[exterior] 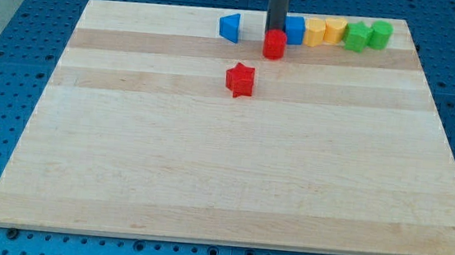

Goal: Push the red circle with red star towards the center right of the board

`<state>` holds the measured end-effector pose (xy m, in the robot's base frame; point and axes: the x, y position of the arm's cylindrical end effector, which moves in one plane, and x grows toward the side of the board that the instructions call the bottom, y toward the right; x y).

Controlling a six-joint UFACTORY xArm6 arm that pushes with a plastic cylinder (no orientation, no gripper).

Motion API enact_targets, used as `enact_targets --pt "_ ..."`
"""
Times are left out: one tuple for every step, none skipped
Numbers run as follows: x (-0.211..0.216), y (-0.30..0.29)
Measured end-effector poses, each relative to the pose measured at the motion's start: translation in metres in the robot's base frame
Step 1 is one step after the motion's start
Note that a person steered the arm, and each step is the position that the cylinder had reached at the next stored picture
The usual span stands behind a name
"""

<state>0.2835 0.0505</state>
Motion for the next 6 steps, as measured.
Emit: enact_targets --pt "0.059 0.002" --pt "0.066 0.002" --pt "0.033 0.0" --pt "-0.003 -0.031" --pt "-0.009 -0.063" --pt "0.021 -0.086"
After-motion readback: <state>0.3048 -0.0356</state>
